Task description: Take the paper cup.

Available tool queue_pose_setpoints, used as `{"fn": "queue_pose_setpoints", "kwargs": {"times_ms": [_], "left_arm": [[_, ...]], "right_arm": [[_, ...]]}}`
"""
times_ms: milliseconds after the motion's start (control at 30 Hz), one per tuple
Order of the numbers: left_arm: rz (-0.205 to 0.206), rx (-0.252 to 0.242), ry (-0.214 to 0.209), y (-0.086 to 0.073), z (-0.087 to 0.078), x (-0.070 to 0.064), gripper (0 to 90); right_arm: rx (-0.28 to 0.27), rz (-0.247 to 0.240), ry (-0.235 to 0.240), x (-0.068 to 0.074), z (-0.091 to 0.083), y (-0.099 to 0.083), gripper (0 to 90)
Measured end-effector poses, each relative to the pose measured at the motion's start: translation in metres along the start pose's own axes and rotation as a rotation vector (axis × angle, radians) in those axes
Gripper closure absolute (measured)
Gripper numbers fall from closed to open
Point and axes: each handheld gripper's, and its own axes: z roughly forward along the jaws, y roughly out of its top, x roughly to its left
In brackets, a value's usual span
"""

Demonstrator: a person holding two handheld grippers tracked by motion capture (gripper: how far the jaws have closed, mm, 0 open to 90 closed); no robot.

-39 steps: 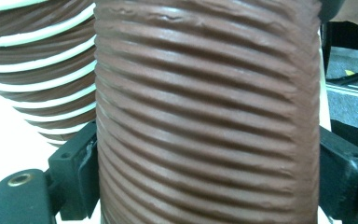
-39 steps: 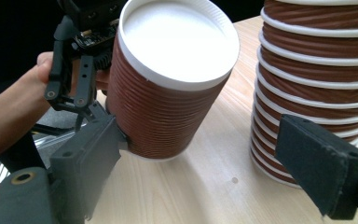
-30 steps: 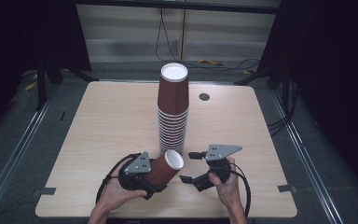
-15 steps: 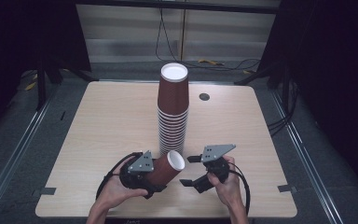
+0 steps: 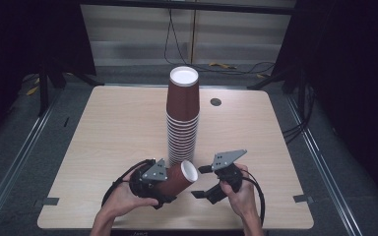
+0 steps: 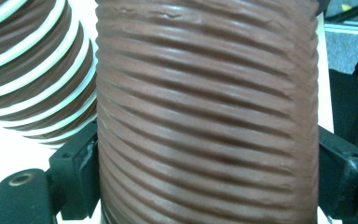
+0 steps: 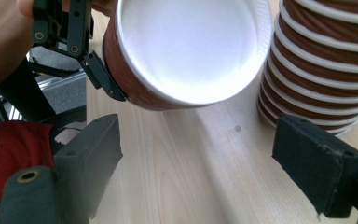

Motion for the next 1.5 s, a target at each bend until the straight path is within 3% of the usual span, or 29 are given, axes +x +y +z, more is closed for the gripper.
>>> {"fn": "queue_pose_setpoints", "kwargs": {"times_ms": [300,467,667,800,933,1200,1233,1300,1367,1400,1500], "left_arm": [[0.023,0.062,0.0,0.005,0.005,0.002,13.5],[0.037,0.089,-0.002,0.01,0.005,0.002,13.5],[0.057,0.116,0.003,0.016,0.01,-0.001,13.5],[0.07,0.153,-0.005,0.019,0.013,-0.001,13.5],[0.073,0.155,-0.006,0.02,0.014,-0.001,13.5],[0.083,0.177,-0.002,0.02,0.014,-0.002,13.5],[0.1,0.194,-0.004,0.021,0.014,-0.001,13.5],[0.09,0.188,0.0,0.021,0.016,-0.004,13.5],[0.113,0.206,0.0,0.023,0.017,-0.004,13.4],[0.098,0.193,0.001,0.023,0.019,-0.006,13.4],[0.101,0.209,-0.003,0.024,0.021,-0.008,13.4]], "right_arm": [[0.039,-0.007,0.009,-0.001,0.001,0.005,13.7],[0.066,0.0,-0.014,-0.001,0.005,0.006,13.8],[0.096,-0.01,0.0,-0.002,0.007,0.008,13.9],[0.11,-0.025,0.038,-0.001,0.006,0.008,17.0],[0.12,-0.041,0.062,-0.001,0.005,0.011,17.0],[0.143,-0.041,0.051,-0.005,0.008,0.015,17.1],[0.151,-0.041,0.047,-0.006,0.008,0.016,16.1],[0.175,-0.036,0.048,-0.006,0.01,0.018,15.5],[0.188,-0.019,0.062,-0.007,0.012,0.019,15.5],[0.191,-0.016,0.07,-0.007,0.013,0.019,15.4],[0.2,0.001,0.088,-0.009,0.015,0.019,13.6]]}}
